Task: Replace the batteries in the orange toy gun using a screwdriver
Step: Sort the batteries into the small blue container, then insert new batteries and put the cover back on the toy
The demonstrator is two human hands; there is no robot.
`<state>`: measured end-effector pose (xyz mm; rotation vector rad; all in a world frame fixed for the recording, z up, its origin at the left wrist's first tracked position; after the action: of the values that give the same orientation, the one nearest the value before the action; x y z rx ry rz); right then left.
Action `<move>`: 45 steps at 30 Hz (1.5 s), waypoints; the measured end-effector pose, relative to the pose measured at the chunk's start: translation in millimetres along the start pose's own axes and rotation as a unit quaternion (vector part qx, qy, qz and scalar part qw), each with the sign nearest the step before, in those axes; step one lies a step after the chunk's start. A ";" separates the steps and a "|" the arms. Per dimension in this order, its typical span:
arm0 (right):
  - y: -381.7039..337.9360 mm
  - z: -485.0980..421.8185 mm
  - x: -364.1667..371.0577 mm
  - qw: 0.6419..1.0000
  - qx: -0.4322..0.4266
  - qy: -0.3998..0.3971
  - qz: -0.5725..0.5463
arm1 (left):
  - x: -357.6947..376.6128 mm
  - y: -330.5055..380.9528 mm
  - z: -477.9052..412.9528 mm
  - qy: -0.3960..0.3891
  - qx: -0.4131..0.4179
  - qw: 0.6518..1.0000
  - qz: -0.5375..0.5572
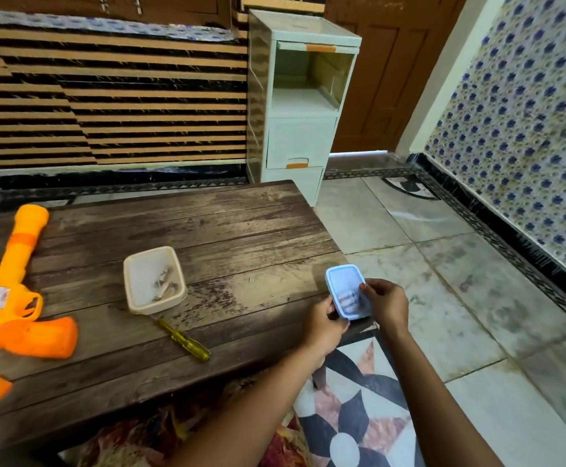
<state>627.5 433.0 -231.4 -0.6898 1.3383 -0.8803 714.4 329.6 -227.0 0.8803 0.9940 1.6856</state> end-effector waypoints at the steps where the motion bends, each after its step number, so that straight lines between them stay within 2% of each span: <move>1: -0.4 -1.8 0.2 1.000 0.002 0.002 0.011 | 2.0 -0.1 0.0 0.004 -0.001 1.000 0.000; 7: -1.0 -9.4 8.2 0.997 -0.004 -0.016 0.075 | 4.5 -7.5 -4.7 0.012 -0.014 1.000 -0.021; 16: -2.6 -5.8 15.1 0.997 0.008 0.005 0.081 | -26.5 -15.9 -9.7 0.028 -0.026 0.999 -0.029; 20: -17.1 7.6 24.9 0.990 -0.073 0.059 0.108 | -56.2 -15.1 3.9 0.078 0.020 0.996 -0.026; 24: -41.7 33.0 46.5 0.983 -0.154 0.070 0.064 | -94.8 -10.4 28.3 0.155 0.096 0.982 -0.045; 27: -56.3 51.4 71.8 0.976 -0.215 0.019 0.022 | -127.1 -8.0 41.2 0.208 0.151 0.963 -0.084; 29: -63.6 64.0 92.2 0.972 -0.231 -0.029 0.000 | -150.3 -6.6 48.0 0.256 0.198 0.938 -0.127; 33: -78.8 87.4 133.6 0.965 -0.218 -0.144 -0.025 | -196.7 -4.3 56.5 0.394 0.265 0.854 -0.211; 35: -86.3 100.3 155.3 0.953 -0.199 -0.225 -0.029 | -220.1 -4.0 58.6 0.457 0.260 0.817 -0.237; 37: -92.0 110.5 175.1 0.942 -0.190 -0.275 -0.029 | -238.9 -4.9 58.6 0.478 0.217 0.820 -0.230; 40: -96.6 118.9 200.4 0.935 -0.177 -0.306 -0.029 | -260.4 -8.7 56.4 0.471 0.146 0.840 -0.229; 45: -100.6 129.9 223.0 0.936 -0.143 -0.317 -0.049 | -280.7 -10.6 56.7 0.425 0.124 0.868 -0.223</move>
<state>744.3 182.3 -246.5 -1.1613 0.8527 -0.4702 848.3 76.8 -243.9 -0.0317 1.8701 1.5425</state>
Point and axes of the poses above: each hand's wrist, its own z-axis away from the middle knuckle, its own x-axis out of the palm, y = z × x, the point moved 3 cm from there along -z, towards the middle knuckle
